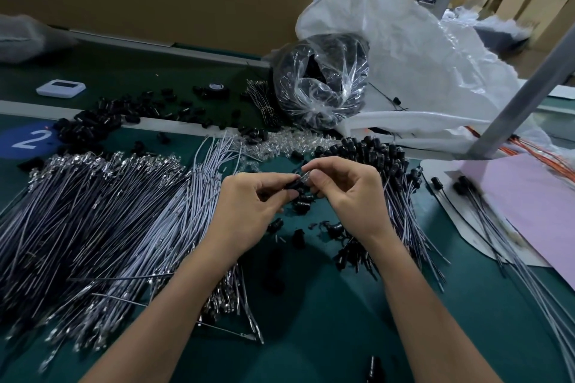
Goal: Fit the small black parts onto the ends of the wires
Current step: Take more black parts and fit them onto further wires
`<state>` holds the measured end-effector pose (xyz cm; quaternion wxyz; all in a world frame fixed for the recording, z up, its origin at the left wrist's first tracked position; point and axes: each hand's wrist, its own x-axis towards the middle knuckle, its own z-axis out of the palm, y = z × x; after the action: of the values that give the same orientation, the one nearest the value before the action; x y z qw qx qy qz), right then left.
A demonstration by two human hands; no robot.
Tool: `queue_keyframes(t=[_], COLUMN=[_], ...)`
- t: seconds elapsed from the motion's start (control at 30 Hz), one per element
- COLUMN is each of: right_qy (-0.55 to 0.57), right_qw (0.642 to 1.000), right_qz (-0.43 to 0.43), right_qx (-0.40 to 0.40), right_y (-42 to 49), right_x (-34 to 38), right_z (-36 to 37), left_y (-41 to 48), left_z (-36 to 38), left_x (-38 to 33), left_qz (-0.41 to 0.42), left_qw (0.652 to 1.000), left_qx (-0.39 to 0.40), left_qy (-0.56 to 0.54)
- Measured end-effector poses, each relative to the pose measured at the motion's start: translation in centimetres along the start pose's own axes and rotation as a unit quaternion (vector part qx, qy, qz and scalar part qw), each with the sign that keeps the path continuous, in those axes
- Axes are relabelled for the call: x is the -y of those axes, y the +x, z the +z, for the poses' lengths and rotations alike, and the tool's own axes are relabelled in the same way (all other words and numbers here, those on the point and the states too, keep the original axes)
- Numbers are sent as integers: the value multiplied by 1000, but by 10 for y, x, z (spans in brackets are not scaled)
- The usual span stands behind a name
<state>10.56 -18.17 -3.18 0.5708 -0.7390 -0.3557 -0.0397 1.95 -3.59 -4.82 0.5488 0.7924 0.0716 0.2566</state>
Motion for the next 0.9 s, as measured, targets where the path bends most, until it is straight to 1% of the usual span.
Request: queue_keyframes(t=[0.1, 0.27, 0.6, 0.8, 0.9], right_qy=[-11, -32, 42, -25, -43], right_qw=[1000, 999, 998, 999, 999], right_qz=[-8, -28, 35, 26, 24], right_qx=[-18, -23, -19, -6, 4], right_y=[-1, -2, -2, -1, -1], right_x=[0, 1, -2, -5, -5], right_z=[1, 2, 4, 4, 3], left_y=[0, -1, 0, 0, 0], left_z=[0, 1, 0, 0, 1], left_x=[-1, -2, -2, 0, 0], left_qz=[11, 20, 37, 60, 103], left_qw=[1000, 999, 998, 996, 989], left_qx=[-10, -16, -26, -26, -27], left_qy=[12, 27, 35, 63, 107])
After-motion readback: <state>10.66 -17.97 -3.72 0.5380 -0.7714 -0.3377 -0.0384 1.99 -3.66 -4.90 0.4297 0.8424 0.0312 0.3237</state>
